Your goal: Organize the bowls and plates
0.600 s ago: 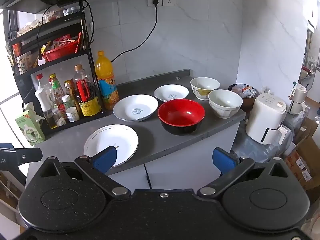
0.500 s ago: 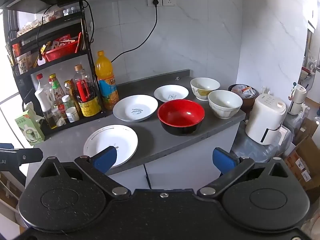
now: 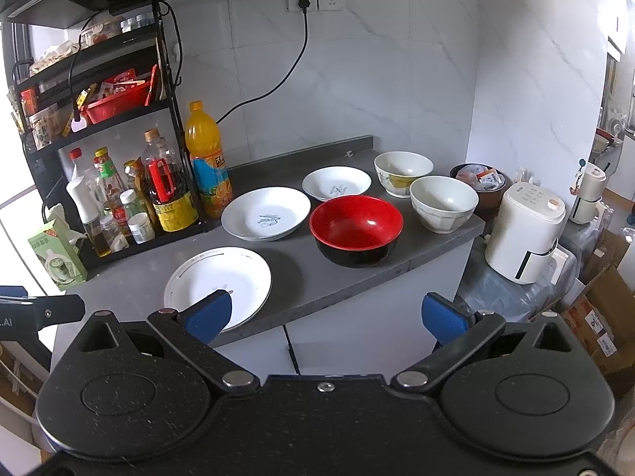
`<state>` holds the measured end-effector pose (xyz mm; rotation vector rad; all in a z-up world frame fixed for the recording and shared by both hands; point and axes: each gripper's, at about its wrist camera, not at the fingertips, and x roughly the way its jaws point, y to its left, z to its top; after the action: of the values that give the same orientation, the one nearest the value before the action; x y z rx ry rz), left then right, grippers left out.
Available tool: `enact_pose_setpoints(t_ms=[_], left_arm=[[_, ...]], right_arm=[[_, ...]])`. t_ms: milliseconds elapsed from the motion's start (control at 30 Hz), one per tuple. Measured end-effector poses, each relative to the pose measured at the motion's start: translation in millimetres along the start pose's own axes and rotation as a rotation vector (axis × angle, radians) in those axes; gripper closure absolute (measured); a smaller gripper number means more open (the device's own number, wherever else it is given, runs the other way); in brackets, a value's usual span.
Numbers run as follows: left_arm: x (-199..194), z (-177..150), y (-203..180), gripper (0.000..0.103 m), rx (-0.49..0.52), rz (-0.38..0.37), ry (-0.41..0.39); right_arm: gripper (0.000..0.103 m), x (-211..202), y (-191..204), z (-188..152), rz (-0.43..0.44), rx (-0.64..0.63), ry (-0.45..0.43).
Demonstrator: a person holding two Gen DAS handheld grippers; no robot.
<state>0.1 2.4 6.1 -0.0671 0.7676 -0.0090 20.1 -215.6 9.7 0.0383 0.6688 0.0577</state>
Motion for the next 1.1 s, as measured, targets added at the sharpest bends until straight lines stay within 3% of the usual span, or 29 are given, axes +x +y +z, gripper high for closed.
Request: enact_pose_setpoints(t_ms=[500, 1100], left_arm=[[2, -2, -3, 0.001, 0.011, -0.005, 0.010], [18, 15, -17, 0.001, 0.008, -0.020, 0.018]], right_arm=[[0.000, -4, -1, 3, -0.030, -0.040, -0.060], [0.000, 15, -21, 15, -0.005, 0.007, 0.018]])
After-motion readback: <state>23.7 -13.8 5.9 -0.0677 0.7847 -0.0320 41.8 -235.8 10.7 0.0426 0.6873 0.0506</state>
